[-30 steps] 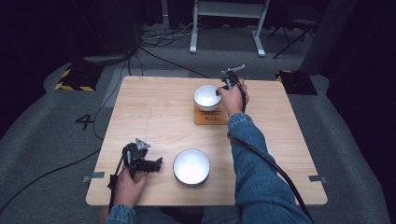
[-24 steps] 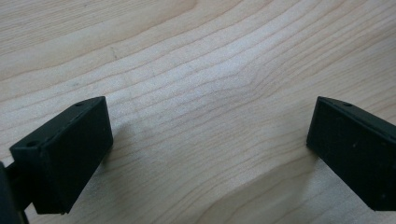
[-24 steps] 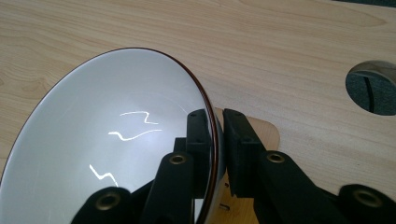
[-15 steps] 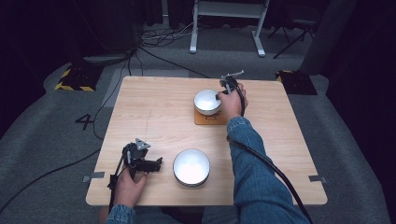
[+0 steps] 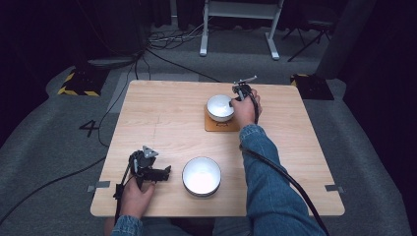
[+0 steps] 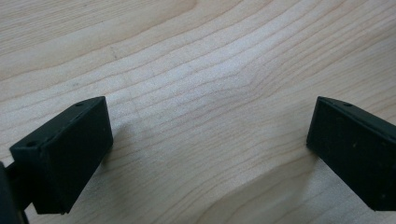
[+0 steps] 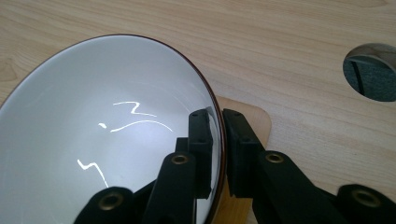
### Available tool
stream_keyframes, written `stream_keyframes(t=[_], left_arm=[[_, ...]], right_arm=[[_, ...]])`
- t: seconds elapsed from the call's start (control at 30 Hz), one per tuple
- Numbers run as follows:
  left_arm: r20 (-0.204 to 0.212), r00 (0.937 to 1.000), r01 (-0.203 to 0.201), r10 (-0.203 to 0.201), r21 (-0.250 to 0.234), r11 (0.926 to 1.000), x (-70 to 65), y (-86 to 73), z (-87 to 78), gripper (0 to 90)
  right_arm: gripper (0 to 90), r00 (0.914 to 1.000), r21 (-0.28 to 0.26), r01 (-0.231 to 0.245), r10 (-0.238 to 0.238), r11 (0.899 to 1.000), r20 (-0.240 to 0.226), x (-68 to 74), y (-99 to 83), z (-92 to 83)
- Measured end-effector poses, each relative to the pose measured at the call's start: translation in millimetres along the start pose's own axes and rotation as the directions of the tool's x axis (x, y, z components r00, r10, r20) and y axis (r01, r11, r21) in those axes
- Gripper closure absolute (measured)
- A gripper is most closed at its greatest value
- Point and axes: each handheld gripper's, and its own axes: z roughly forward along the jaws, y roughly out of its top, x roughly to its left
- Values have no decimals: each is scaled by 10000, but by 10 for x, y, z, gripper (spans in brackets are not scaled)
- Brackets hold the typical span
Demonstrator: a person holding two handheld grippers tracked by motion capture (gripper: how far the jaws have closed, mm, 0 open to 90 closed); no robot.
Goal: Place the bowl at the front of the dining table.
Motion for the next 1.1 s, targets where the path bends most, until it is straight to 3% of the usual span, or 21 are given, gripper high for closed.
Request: stream_keyframes(t=[0.23, 0.5, 0.67, 0.7, 0.77, 0.8, 0.83, 0.9, 1.03, 1.07, 1.1], left_arm=[[-36, 10000, -12, 12, 3, 10000, 1, 1, -2, 4], [-26, 10000, 5, -5, -1, 10000, 0, 2, 0, 4], [-5, 10000, 14, -14, 0, 10000, -1, 1, 1, 4], [-5, 10000, 14, -14, 0, 10000, -1, 1, 1, 4], [-12, 10000, 26, -26, -8, 10000, -3, 1, 2, 4], [-27, 10000, 18, -18, 21, 10000, -3, 2, 0, 4], [-48, 10000, 22, -22, 4, 10000, -4, 1, 1, 4], [-50, 10000, 18, -18, 3, 10000, -4, 1, 2, 4], [-37, 10000, 26, -26, -23, 10000, -4, 0, 3, 4], [-31, 10000, 29, -29, -12, 10000, -4, 1, 2, 4], [-34, 10000, -7, 7, 21, 10000, -1, 2, 0, 4]], right_arm=[[715, 9996, -211, 219, -216, 9995, 154, -23, 15, -53], [630, 9981, -622, 614, -606, 9962, 151, -67, 99, -274], [592, 9890, -750, 1474, -1479, 9862, -14, -27, 152, -487], [592, 9890, -750, 1474, -1479, 9862, -14, -27, 152, -487], [583, 9770, -853, 2061, -2098, 9748, -374, 69, 154, -598], [583, 9770, -853, 2061, -2098, 9748, -374, 69, 154, -598], [574, 9695, -942, 2329, -2386, 9679, -552, 116, 153, -667], [572, 9674, -935, 2403, -2463, 9662, -589, 136, 150, -697], [563, 9488, -1091, 2916, -3018, 9503, -936, 237, 121, -909], [563, 9488, -1091, 2916, -3018, 9503, -936, 237, 121, -909], [563, 9389, -1179, 3167, -3287, 9412, -1024, 247, 102, -995]])
